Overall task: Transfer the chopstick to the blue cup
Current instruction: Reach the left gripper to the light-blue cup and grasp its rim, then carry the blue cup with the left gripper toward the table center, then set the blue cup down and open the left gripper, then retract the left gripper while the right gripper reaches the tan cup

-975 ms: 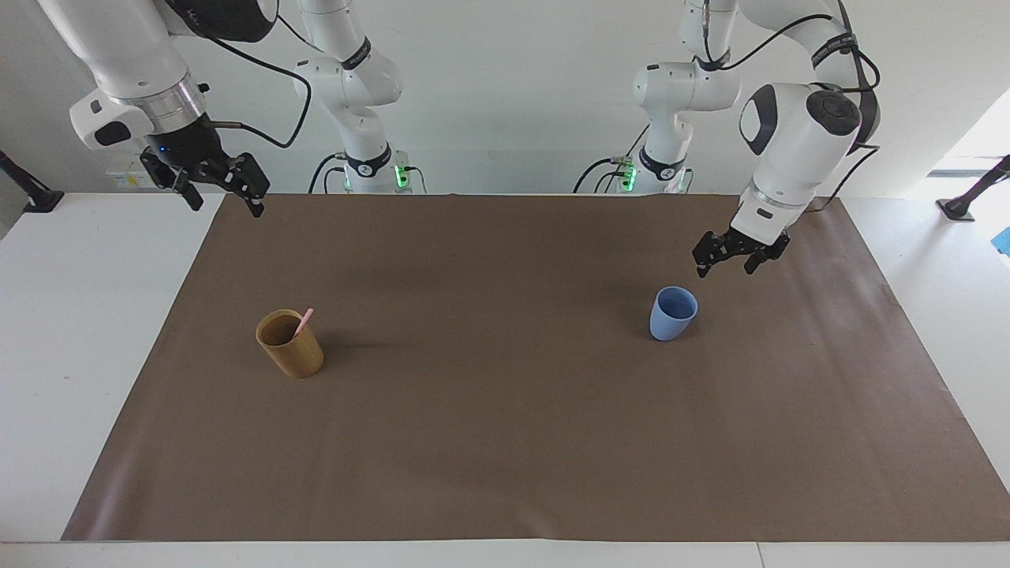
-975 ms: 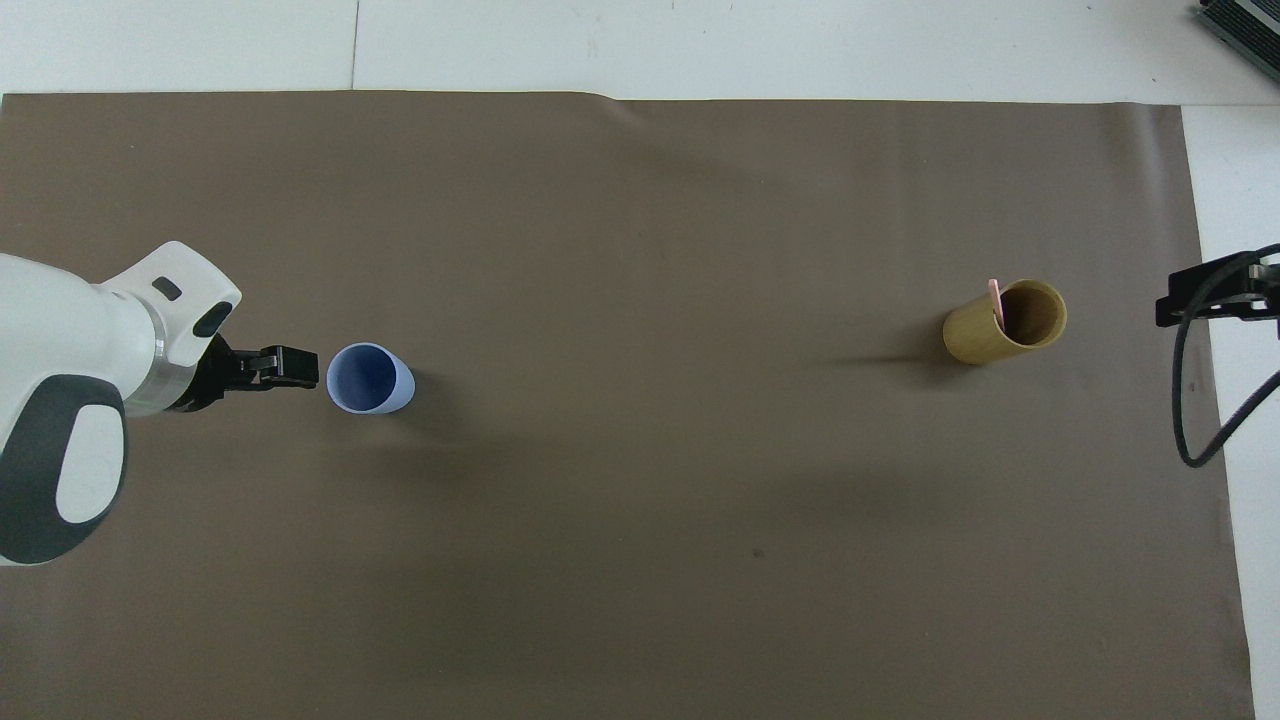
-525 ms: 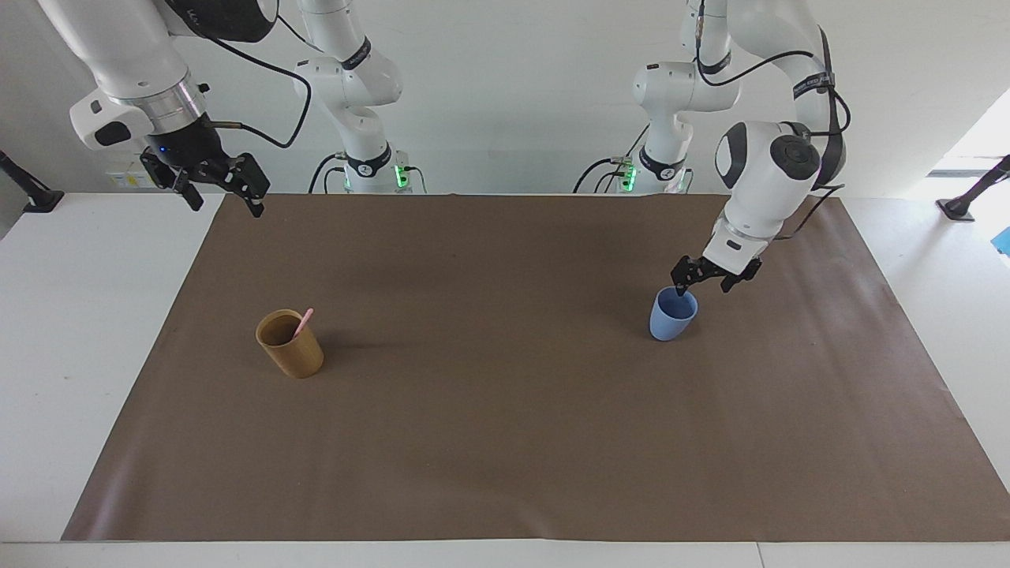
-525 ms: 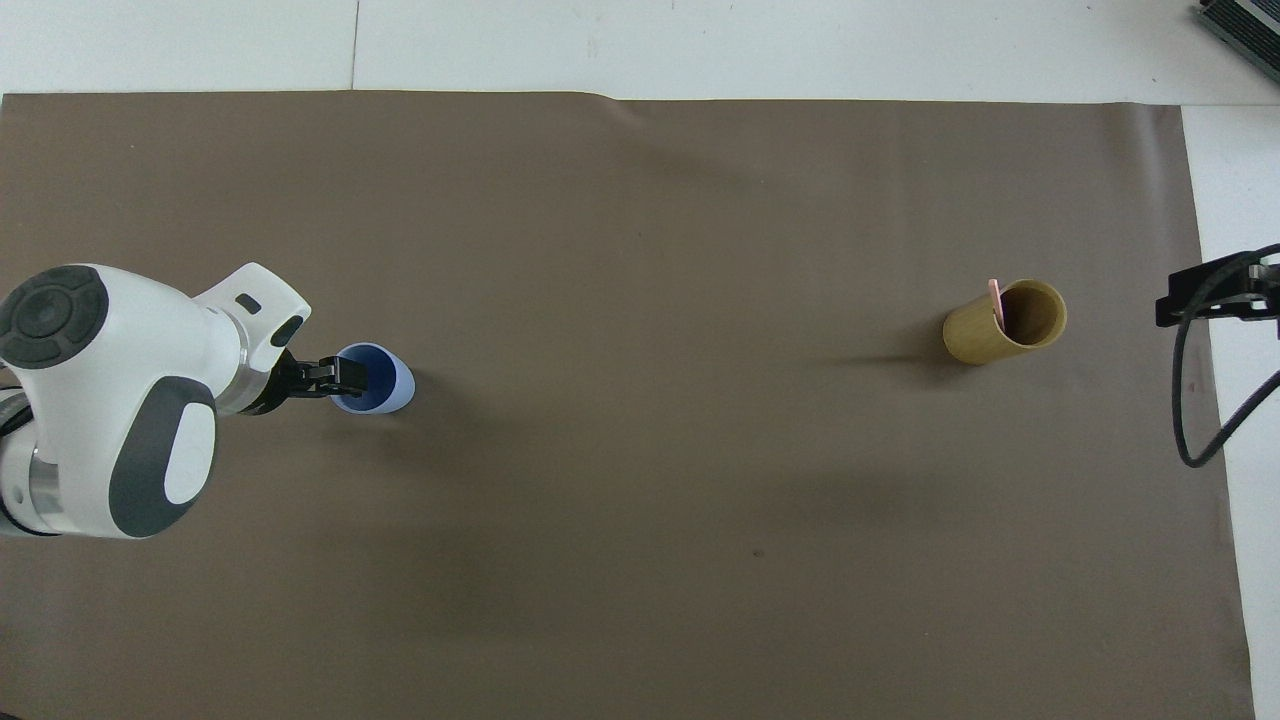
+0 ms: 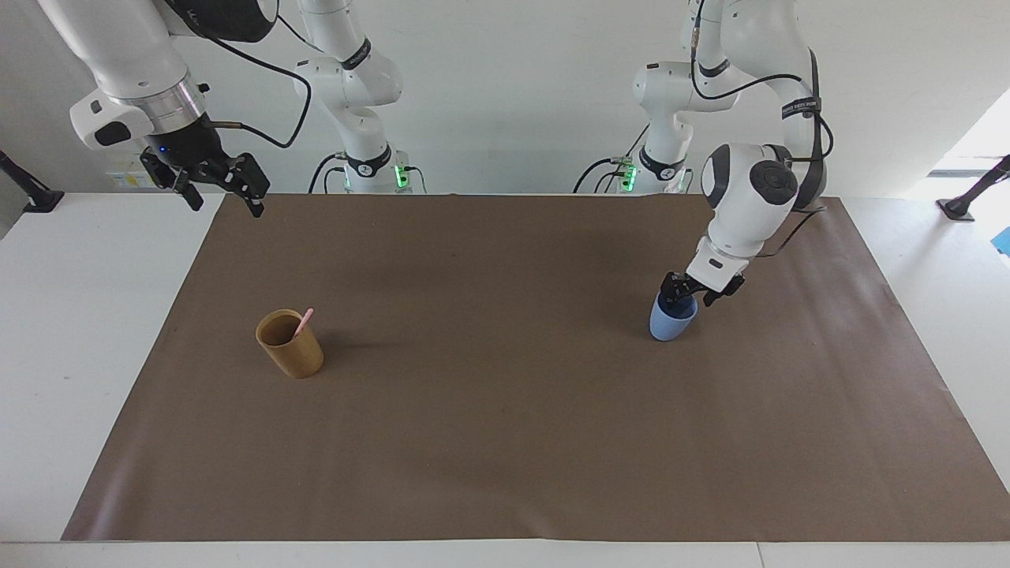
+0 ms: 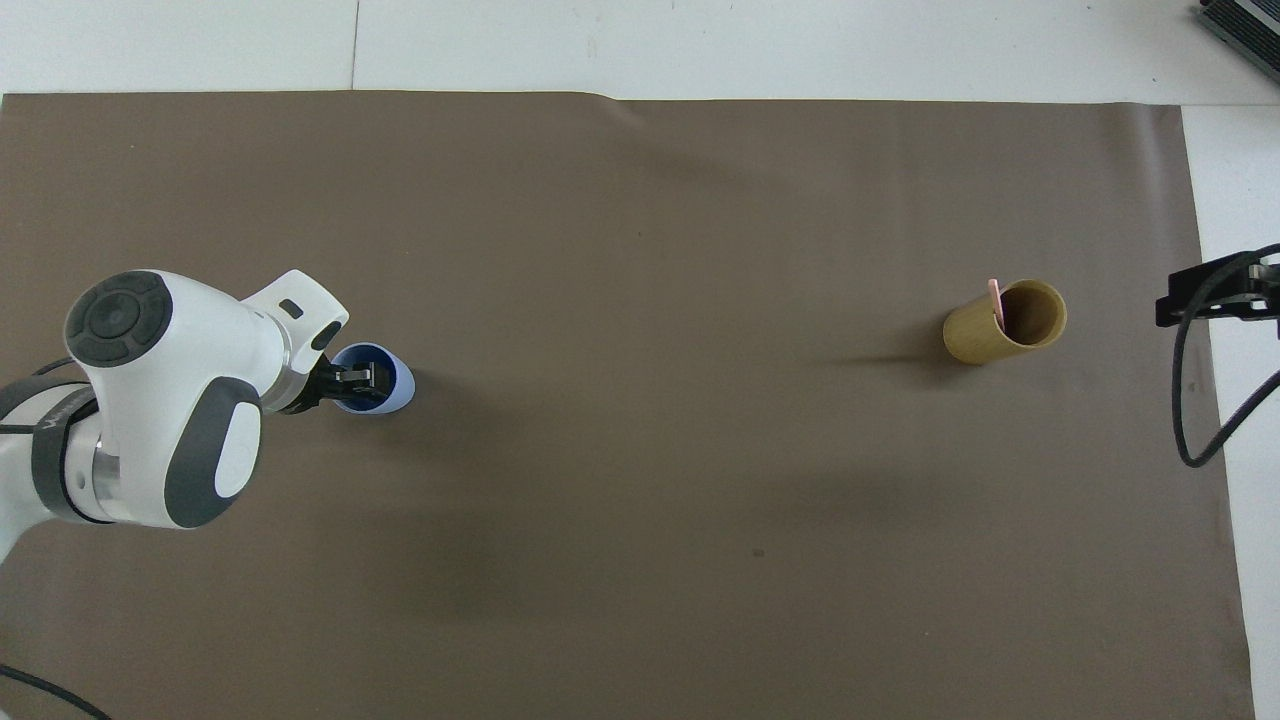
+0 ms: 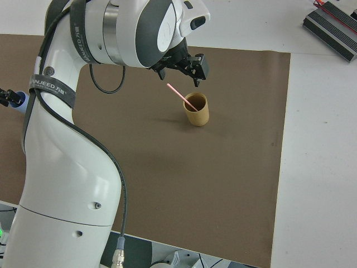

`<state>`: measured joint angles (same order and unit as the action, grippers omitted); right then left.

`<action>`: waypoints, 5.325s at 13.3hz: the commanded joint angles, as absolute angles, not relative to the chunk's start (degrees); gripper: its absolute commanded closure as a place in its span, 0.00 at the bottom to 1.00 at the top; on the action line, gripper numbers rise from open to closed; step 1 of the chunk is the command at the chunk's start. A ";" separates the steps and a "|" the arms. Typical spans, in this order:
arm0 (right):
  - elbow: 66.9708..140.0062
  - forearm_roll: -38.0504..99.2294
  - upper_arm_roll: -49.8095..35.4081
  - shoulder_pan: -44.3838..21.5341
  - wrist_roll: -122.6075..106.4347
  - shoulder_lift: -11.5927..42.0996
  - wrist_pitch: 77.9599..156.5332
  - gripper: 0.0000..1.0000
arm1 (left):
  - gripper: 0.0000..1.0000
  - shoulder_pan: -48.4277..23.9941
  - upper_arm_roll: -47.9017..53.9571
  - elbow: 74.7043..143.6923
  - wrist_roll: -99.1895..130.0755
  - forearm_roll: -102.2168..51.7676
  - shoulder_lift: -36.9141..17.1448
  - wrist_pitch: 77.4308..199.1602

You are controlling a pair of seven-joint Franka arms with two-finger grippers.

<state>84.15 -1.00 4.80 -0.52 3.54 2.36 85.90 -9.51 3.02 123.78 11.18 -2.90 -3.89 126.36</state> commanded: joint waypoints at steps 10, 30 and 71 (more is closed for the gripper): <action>84.81 -1.76 4.57 -0.35 2.46 1.85 85.78 0.00 | 1.00 -13.08 2.55 109.72 7.03 -2.11 -2.90 111.41; 85.25 -1.67 4.57 -0.35 1.76 1.49 84.99 0.00 | 1.00 -38.85 3.43 100.18 34.45 -3.34 -15.65 116.63; 88.15 -7.18 4.48 -8.25 1.85 9.74 100.01 0.00 | 0.00 -7.41 2.20 102.74 6.55 -5.27 1.14 97.48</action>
<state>87.65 -3.67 4.56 -6.66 3.37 8.08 98.02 -11.76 1.43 101.60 12.83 -5.80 -0.75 99.65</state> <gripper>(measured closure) 0.000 0.000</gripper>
